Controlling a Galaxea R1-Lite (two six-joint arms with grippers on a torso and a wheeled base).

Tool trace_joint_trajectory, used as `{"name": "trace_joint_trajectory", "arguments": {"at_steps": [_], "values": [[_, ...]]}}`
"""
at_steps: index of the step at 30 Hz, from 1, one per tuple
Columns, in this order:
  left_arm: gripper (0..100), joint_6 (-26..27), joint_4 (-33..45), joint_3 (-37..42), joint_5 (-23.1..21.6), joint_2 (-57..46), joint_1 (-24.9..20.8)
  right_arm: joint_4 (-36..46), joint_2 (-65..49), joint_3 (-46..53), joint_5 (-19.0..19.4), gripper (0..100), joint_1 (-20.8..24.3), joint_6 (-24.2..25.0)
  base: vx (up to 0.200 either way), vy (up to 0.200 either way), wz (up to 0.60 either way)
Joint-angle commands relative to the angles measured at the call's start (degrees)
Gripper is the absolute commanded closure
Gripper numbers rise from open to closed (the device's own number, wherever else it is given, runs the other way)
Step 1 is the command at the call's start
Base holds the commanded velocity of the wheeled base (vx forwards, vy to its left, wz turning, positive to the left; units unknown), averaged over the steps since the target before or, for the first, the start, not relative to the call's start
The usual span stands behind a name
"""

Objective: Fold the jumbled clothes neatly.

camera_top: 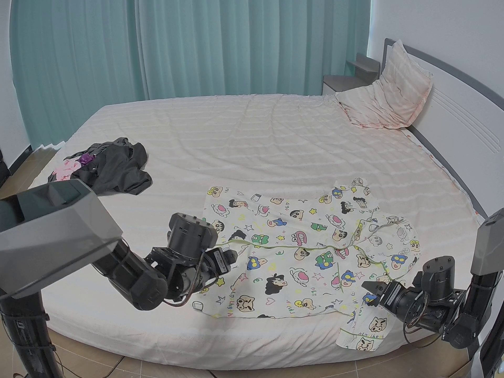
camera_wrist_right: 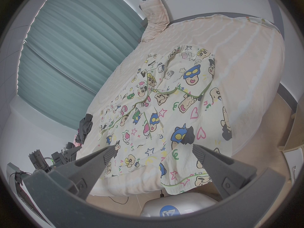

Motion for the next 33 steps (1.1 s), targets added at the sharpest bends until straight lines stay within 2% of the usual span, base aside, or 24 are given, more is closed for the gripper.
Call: {"name": "trace_joint_trajectory", "arguments": {"at_steps": [1,5,8,12,13,14,15,16,21,24,28,33], "values": [[0,-1.01,-0.14,-0.37,-0.17,-3.17,2.01,-0.02,0.02,1.01,0.01,0,0.03,0.07,0.0,0.0,0.0],[0,-5.05,-0.84,-2.04,-0.52,-0.71,2.1,-0.02,0.02,1.01,0.1,0,0.03,-0.02,0.0,0.0,0.0],[0,-5.84,-2.51,-3.62,-2.19,3.16,2.63,-0.02,0.02,1.01,0.01,0,0.03,-0.02,0.0,0.0,0.0],[0,-5.84,-5.76,-3.97,-6.41,6.14,3.68,-0.02,0.02,1.01,0.1,0,0.03,0.07,0.0,0.0,0.0],[0,-5.93,-6.99,-3.79,-9.39,6.67,4.39,-0.02,0.02,1.01,0.1,0,0.03,-0.02,0.0,0.0,0.0],[0,-5.93,-7.08,-3.79,-10.01,6.76,4.56,-0.02,0.02,1.01,0.1,0,0.03,-0.02,0.0,0.0,0.0],[0,-5.84,-7.96,-3.62,-13.61,7.73,5.18,-0.02,0.02,1.01,0.1,0,0.03,-0.02,0.0,0.0,0.0],[0,-5.84,-8.4,-3.53,-14.75,8.25,5.35,-0.02,0.02,1.01,0.1,0,0.03,-0.02,0.0,0.0,0.0],[0,-5.67,-14.38,-2.12,-16.6,10.72,5.26,-0.02,0.02,1.01,0.1,0,0.03,0.07,0.0,0.0,0.0],[0,-5.67,-20.18,0.07,-20.2,11.33,5.35,-0.02,0.02,1.01,0.1,0,0.03,0.07,0.0,0.0,0.0],[0,-4.35,-23.43,2.45,-25.21,11.33,5.35,-0.02,0.02,1.01,0.19,0,0.03,0.07,0.0,0.0,0.0],[0,0.84,-23.43,2.8,-26.71,11.42,5.26,-0.02,-0.07,1.01,0.19,0,0.03,0.07,0.0,0.0,0.0]]}}
